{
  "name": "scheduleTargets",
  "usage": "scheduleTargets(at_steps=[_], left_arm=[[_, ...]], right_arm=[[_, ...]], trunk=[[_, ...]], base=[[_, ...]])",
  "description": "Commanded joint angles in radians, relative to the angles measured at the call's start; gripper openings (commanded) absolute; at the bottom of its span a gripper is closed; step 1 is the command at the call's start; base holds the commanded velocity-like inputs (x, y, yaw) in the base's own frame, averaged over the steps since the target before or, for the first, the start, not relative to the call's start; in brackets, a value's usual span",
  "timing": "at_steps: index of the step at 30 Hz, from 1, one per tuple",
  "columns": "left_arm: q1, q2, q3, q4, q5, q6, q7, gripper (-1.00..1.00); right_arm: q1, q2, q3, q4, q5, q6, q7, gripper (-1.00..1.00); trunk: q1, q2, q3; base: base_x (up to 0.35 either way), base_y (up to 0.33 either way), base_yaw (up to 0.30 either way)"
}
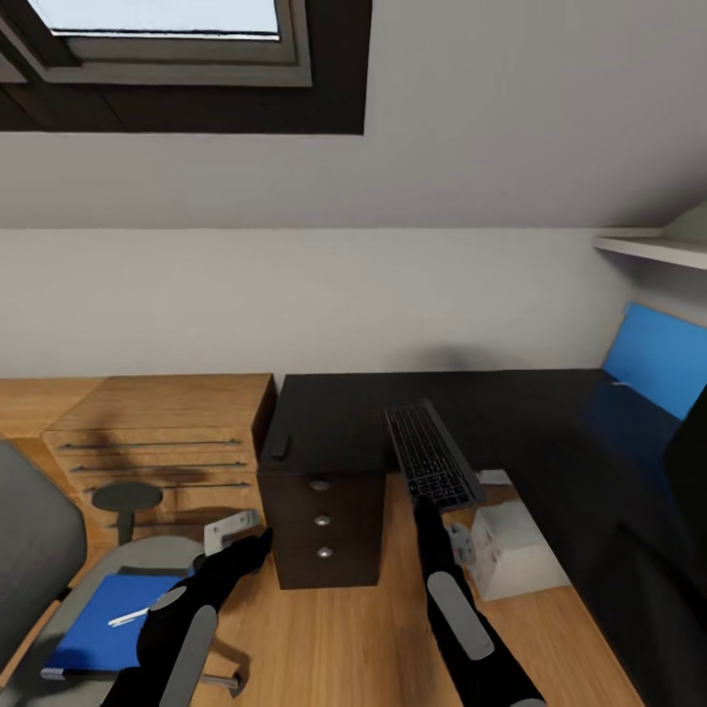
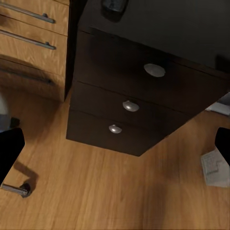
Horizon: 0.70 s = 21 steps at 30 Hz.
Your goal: In the bedroom, organize the workspace by keeping the computer under the desk, ensuring the monitor is on the desk, placing the keyboard on the desk next to the monitor, placing the mouse on the desk next to the keyboard, moving the folder from the swivel chair onto the desk next to the mouse, stacking the notebook on top of the folder with the pen on top of the notebook, and positioning the swivel chair next to the desk.
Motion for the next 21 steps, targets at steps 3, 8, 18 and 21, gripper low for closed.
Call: scheduleTargets(at_steps=[3, 8, 18, 21], left_arm=[[-0.001, 0.0, -0.004, -0.001, 0.011, 0.005, 0.01, 1.0], [-0.001, 0.0, -0.015, -0.001, 0.01, 0.008, 0.01, 1.0], [-0.001, 0.0, -0.045, 0.016, 0.008, 0.008, 0.013, 1.0], [0.0, 0.001, -0.046, 0.023, 0.008, 0.005, 0.013, 1.0]], right_arm=[[-0.002, 0.0, 0.086, -0.001, -0.164, -0.006, 0.003, -1.0], [-0.002, 0.0, 0.092, -0.002, -0.181, -0.007, 0.007, -1.0], [-0.001, 0.0, 0.09, -0.001, -0.185, -0.007, 0.026, -1.0], [-0.001, 0.0, 0.09, 0.0, -0.185, -0.007, 0.025, -1.0]], trunk=[[0.001, -0.001, -0.001], [0.001, -0.001, -0.001], [0.001, -0.001, -0.001], [0.001, -0.001, -0.001]], base=[[0.266, 0.205, 0.0], [0.184, 0.218, 0.0], [0.01, 0.012, 0.0], [0.093, 0.0, 0.0]])
